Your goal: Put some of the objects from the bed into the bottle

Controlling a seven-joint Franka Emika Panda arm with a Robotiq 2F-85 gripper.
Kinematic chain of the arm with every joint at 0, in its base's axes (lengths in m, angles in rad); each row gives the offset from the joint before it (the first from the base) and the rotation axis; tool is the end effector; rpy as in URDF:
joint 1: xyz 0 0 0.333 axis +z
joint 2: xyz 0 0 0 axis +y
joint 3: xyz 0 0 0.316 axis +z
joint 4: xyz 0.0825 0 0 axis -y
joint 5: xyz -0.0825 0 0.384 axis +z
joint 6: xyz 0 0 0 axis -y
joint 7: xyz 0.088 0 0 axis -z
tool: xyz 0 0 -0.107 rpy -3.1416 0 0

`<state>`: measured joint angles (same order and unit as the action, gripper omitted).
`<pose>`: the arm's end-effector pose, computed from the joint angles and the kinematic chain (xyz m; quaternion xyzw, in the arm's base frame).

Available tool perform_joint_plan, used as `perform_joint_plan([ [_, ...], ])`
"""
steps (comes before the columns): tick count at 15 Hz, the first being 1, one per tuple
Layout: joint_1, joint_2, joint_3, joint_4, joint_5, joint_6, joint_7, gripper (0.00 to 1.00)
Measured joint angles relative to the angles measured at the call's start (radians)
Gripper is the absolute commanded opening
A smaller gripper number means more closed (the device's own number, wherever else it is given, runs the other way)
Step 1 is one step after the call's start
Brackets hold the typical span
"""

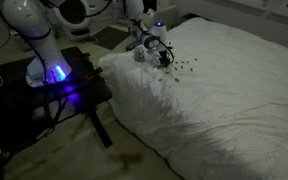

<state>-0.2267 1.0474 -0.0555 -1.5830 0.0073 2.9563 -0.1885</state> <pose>0.6667 -0.1879 0.0526 0.9859 -0.0321 0.1537 0.0576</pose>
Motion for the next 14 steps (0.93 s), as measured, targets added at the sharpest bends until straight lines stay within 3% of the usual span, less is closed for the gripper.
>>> perform_joint_plan([
  [4,0.0,0.0,-0.005,0.007,0.0,0.0,0.0,0.01],
  [14,-0.002,-0.038,-0.025,-0.02,-0.001,0.0,-0.004,0.01],
])
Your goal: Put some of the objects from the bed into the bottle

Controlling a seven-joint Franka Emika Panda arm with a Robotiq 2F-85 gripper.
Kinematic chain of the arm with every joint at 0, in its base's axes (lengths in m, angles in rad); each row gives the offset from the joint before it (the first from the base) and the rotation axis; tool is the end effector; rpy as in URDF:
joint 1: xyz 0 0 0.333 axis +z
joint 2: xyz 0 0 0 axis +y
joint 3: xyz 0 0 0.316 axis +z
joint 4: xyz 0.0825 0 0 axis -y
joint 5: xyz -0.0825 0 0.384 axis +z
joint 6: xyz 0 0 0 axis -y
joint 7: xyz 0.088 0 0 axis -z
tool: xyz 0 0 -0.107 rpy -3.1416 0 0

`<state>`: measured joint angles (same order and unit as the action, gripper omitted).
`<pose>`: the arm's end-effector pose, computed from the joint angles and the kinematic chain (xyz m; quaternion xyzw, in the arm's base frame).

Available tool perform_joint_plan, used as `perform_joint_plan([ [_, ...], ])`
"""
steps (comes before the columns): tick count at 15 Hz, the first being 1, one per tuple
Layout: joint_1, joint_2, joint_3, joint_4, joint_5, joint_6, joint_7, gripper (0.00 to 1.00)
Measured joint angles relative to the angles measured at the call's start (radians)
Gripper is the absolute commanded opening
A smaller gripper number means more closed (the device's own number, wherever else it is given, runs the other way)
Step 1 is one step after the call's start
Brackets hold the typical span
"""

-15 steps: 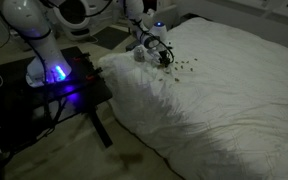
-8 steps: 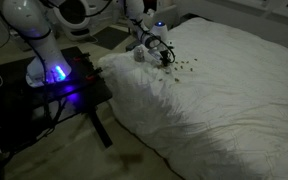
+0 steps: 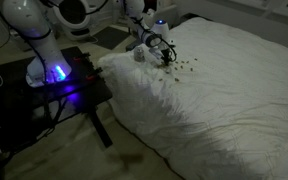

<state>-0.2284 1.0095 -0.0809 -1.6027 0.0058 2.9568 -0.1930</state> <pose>0.6655 -0.2042 0.0723 0.9839 -0.0355 0.1600 0.0715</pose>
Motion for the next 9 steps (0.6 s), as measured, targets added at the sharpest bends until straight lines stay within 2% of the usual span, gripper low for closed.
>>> perform_joint_plan([
  [2,-0.011,-0.044,0.023,-0.05,-0.001,0.0,-0.021,0.02],
  [7,-0.083,-0.225,0.136,-0.241,-0.001,-0.012,-0.104,0.02],
  [9,-0.1,-0.303,0.154,-0.319,-0.001,-0.03,-0.126,0.02],
])
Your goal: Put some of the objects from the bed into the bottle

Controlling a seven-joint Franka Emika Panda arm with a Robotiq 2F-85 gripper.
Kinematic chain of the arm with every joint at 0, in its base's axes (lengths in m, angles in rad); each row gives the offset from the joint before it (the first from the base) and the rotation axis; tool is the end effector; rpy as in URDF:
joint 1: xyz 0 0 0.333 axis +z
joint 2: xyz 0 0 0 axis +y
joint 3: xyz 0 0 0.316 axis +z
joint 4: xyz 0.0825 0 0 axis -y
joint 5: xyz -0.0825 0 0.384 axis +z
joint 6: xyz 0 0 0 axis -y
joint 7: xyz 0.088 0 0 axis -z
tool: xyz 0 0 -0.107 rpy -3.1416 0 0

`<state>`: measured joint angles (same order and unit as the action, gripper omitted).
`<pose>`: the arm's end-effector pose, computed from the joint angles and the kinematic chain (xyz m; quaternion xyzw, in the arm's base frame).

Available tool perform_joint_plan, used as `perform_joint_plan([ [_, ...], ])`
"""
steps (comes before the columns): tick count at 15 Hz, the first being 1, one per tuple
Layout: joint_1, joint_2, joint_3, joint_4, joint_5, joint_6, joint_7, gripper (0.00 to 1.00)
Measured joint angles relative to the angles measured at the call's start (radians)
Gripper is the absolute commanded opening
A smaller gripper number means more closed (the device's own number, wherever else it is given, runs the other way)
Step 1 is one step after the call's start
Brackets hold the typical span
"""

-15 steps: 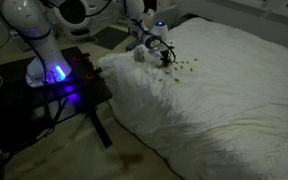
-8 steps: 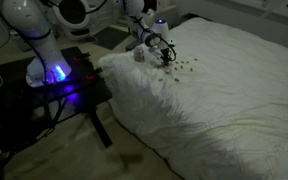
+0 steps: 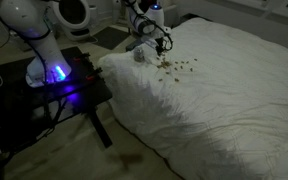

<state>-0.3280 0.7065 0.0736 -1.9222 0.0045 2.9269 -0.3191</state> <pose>0.6226 -0.1649 0.1503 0.9884 0.0176 0.1498 0.0201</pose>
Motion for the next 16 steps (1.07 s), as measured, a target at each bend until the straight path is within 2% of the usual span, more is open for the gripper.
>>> perform_joint_plan([
  [8,-0.008,-0.24,0.029,-0.237,0.001,-0.059,-0.065,0.02],
  [16,0.012,-0.355,0.114,-0.354,0.026,-0.089,-0.134,0.02],
])
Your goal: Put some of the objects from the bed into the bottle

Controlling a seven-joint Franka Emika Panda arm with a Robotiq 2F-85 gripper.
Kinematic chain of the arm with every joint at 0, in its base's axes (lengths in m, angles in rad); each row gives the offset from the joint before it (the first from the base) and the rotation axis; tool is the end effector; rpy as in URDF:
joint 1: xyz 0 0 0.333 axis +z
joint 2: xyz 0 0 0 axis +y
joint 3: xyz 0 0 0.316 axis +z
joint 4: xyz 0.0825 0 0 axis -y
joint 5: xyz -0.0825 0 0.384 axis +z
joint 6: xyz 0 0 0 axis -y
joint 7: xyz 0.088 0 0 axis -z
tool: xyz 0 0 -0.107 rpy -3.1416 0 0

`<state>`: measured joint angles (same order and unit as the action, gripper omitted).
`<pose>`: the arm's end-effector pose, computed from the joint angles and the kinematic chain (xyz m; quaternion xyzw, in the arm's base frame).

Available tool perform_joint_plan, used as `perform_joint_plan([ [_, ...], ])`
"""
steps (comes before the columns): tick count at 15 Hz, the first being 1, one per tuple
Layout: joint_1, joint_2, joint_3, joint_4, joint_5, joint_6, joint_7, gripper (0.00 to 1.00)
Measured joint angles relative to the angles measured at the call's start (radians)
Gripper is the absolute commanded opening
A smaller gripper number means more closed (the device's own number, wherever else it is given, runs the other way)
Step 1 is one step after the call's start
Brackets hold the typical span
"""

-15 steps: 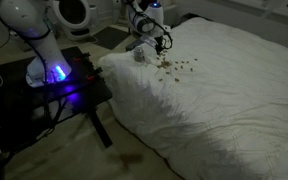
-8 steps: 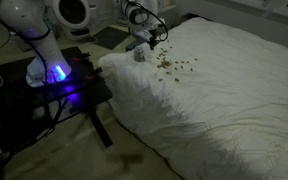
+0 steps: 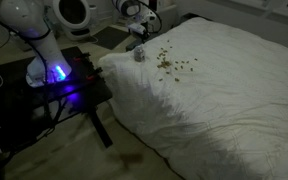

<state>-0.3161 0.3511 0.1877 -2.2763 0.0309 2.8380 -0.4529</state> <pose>0.5512 -0.0720 0.2246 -0.9839 -0.1376 -0.1139 0.0051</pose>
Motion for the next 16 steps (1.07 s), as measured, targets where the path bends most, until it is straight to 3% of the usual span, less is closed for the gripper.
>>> perform_joint_plan([
  [5,0.009,-0.007,0.039,-0.02,0.055,-0.019,-0.067,0.02],
  [16,0.027,0.036,0.039,-0.041,0.064,-0.009,-0.094,0.01],
])
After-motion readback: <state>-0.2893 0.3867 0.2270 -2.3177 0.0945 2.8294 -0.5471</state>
